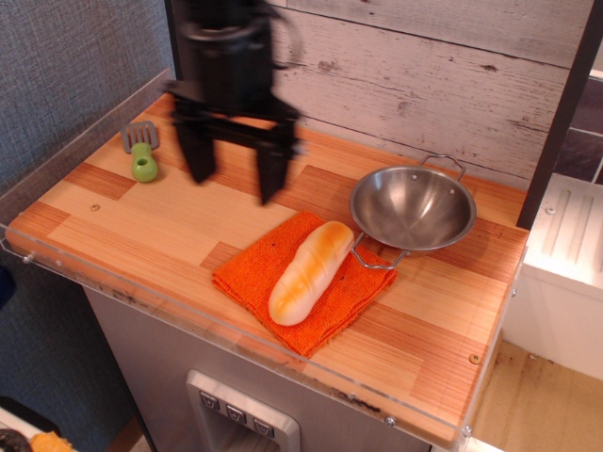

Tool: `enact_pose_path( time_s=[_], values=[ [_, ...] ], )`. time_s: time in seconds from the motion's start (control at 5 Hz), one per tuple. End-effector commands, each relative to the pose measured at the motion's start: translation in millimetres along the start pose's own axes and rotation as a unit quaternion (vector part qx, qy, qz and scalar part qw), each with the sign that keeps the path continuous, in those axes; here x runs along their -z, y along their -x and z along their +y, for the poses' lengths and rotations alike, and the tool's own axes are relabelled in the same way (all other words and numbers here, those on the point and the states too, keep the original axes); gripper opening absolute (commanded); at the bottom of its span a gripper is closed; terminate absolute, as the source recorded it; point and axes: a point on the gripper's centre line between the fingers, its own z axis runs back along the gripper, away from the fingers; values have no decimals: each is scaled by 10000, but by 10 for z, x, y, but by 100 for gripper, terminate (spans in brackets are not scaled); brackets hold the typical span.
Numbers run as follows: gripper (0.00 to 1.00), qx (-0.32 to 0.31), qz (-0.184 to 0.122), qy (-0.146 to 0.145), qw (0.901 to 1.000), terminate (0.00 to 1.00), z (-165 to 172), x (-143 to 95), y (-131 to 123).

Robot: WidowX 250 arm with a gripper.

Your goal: Place the spatula to the left of the bread.

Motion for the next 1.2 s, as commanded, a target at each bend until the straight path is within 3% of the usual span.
enact_pose_path(
  time_s=[0.0, 0.2, 0.6, 0.8, 1.0],
  values=[
    [100, -373, -747, -180, 9963, 0, 978, -15, -141],
    [100, -528, -652, -513, 9952, 0, 1323, 84, -171],
    [100, -261, -887, -630, 9937, 0, 1231, 212, -513],
    [100, -515, -1115, -587, 9907, 0, 1247, 329, -548],
    [100, -688, -1021, -651, 9903, 0, 1293, 461, -548]
  ],
)
